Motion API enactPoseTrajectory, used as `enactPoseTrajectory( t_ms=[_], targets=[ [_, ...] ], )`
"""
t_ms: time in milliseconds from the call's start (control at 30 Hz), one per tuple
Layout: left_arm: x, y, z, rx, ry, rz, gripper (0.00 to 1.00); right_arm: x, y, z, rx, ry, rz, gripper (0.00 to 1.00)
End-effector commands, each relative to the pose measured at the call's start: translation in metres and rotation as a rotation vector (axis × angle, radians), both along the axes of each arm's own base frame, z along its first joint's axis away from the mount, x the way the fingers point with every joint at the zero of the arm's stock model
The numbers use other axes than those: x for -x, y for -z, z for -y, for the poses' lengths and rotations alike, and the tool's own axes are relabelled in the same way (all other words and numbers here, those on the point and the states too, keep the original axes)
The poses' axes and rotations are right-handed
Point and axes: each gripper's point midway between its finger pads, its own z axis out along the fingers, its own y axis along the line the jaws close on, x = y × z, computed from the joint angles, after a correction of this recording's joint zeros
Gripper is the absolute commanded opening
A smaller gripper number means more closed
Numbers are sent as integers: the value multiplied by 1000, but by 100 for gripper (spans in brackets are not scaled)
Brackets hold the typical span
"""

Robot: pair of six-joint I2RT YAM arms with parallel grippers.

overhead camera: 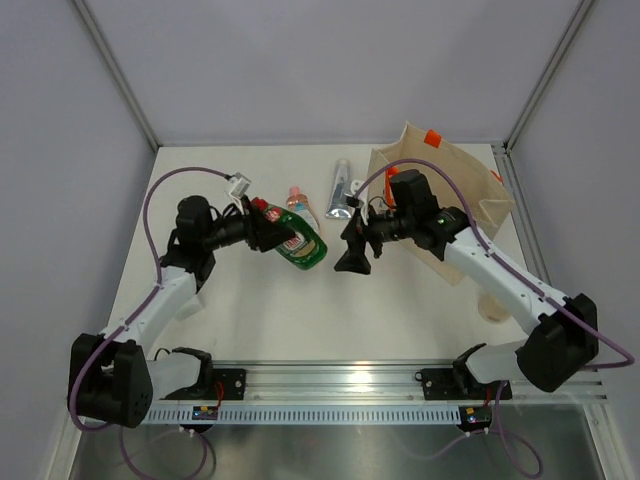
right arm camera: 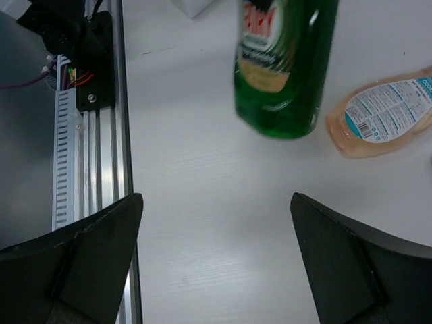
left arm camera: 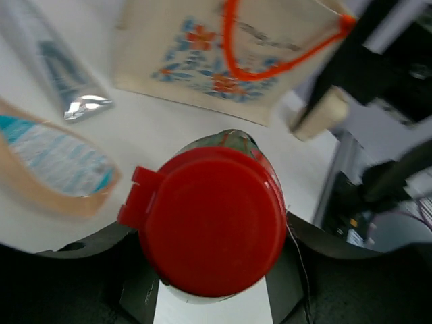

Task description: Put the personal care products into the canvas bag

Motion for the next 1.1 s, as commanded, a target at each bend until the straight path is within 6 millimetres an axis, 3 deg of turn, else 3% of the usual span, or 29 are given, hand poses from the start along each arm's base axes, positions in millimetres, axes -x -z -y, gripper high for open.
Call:
enactPoseTrajectory(
  t_ms=[0, 67, 200, 333, 400, 533, 733, 767, 867, 900, 967, 1033, 1067],
  targets=[
    [69, -59, 49, 138, 366, 146, 9, -35, -23, -37, -78, 212, -4, 99],
    [79, -59, 60, 144, 399, 141, 9, -37, -25, -52, -101, 253, -27, 99],
    [98, -70, 76, 184, 463, 161, 9, -29, -11, -61, -81, 181, -55, 100],
    [94, -79, 78, 191, 450, 186, 9, 23, 8, -61, -59, -103, -163, 98],
    [91, -85, 79, 197, 436, 205, 9, 43, 4, -59, -102, -198, -191, 97],
    [91, -99, 78, 236, 420, 244, 9, 36, 13, -58, -98, -141, -175, 100],
    [87, -108, 77, 283, 384, 278, 8, 28, 5, -71, -165, -117, -221, 97],
    [88, -109, 77, 296, 386, 264, 8, 26, 4, -73, -169, -118, -224, 93],
    [86, -109, 78, 302, 384, 262, 8, 26, -5, -79, -190, -157, -246, 69],
    [85, -106, 78, 298, 381, 251, 9, 26, -11, -80, -200, -167, -249, 50],
    [84, -104, 78, 289, 378, 251, 11, 31, -16, -80, -210, -198, -254, 31],
    [82, -102, 78, 277, 374, 246, 29, 35, -19, -76, -204, -212, -238, 12],
    [83, -103, 78, 270, 381, 252, 36, 37, -19, -74, -201, -219, -224, 9]
  ],
)
